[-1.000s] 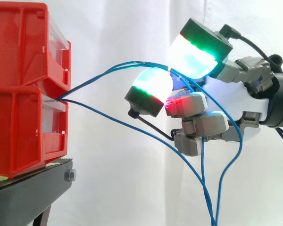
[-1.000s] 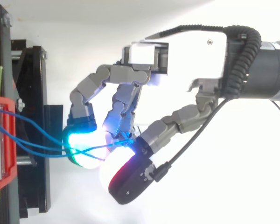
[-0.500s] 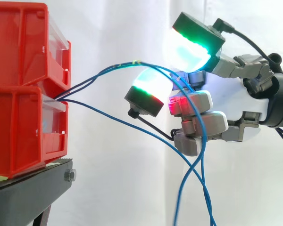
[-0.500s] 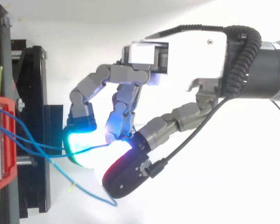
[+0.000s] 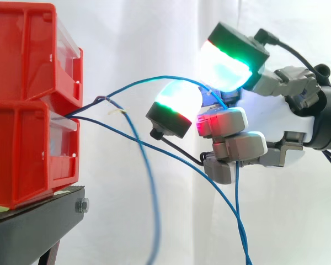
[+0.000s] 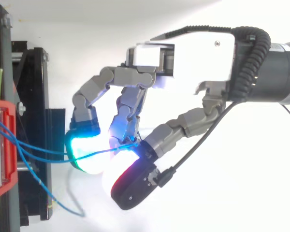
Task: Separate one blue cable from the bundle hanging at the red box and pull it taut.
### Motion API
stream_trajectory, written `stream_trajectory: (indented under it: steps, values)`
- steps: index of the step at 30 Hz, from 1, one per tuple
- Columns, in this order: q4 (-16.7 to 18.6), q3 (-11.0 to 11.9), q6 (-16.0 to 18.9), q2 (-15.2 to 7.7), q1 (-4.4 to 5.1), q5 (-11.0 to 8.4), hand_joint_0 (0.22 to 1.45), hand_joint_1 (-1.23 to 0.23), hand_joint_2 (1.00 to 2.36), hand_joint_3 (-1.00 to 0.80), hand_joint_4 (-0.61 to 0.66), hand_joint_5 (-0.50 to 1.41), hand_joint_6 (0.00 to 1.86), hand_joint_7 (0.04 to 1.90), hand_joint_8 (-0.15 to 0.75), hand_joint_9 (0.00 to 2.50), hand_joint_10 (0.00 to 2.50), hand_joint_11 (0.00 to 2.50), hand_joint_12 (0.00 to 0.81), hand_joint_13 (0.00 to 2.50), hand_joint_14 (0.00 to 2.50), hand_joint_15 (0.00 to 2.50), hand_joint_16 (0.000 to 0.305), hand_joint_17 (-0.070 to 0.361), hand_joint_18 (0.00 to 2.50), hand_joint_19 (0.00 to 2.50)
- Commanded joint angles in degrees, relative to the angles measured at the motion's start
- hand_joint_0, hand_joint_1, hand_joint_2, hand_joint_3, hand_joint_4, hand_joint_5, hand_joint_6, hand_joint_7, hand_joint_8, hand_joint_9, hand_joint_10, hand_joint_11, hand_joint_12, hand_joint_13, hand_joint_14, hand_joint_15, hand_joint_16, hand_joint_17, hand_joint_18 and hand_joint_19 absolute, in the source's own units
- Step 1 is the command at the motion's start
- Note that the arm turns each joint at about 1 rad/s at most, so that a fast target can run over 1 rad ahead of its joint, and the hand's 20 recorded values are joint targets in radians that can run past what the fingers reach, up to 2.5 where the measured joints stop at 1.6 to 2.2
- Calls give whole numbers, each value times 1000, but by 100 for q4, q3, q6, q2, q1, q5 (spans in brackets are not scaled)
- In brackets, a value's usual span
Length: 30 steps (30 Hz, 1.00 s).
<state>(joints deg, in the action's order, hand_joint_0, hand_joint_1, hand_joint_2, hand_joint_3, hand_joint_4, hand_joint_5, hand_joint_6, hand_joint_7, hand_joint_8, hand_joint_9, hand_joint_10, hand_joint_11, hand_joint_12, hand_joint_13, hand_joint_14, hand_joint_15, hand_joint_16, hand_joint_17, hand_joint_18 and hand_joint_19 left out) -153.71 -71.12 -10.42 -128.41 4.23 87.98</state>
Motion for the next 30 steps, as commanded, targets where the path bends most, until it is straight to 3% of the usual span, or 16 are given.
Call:
stream_trajectory:
  steps: [1,6,17,23,30]
  values:
    - [-1,1,4,0,-1,0,562,-663,1000,-500,208,-183,794,996,357,1222,24,1138,414,1341,25,988,48,109,1117,790]
    - [-10,1,4,0,-1,0,632,-503,1002,-470,193,-160,756,1051,352,1266,23,1109,398,1360,27,989,47,105,1120,806]
    - [-10,1,-4,0,-1,0,636,-723,1021,-133,187,-167,759,1094,364,1243,24,1128,410,1361,27,995,50,112,1136,777]
    - [-10,1,-4,0,-1,-9,644,-753,1022,-120,177,-182,811,1045,364,1238,23,1146,411,1353,27,989,49,111,1124,772]
    - [-10,1,-4,0,-1,-9,683,-798,1018,-240,182,-191,821,986,356,1201,23,1157,410,1317,28,981,48,107,1095,780]
